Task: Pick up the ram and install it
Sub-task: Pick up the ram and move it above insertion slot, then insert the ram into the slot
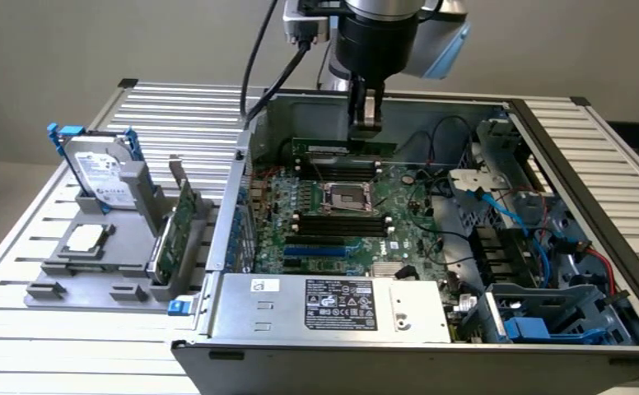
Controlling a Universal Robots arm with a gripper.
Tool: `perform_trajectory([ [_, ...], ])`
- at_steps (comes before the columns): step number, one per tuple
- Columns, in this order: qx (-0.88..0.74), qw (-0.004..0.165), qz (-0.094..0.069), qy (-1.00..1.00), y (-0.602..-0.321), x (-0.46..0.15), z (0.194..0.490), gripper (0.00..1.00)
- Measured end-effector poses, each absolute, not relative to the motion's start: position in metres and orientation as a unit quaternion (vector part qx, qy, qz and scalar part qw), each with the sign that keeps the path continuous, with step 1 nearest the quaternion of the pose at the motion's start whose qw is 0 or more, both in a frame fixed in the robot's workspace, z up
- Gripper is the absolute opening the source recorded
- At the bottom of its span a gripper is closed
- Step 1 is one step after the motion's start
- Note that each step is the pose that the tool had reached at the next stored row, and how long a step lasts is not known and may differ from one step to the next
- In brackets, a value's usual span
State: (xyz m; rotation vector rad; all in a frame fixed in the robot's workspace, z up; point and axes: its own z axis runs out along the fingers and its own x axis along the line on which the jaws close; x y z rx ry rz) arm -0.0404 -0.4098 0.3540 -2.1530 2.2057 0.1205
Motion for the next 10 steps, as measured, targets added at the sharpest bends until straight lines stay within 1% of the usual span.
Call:
perform_trajectory([
  [3, -0.697, 0.025, 0.042, 0.715, -0.4077, -0.0387, 0.3533, 0.13],
  [10, -0.697, 0.025, 0.042, 0.715, -0.4076, -0.0387, 0.3533, 0.13],
])
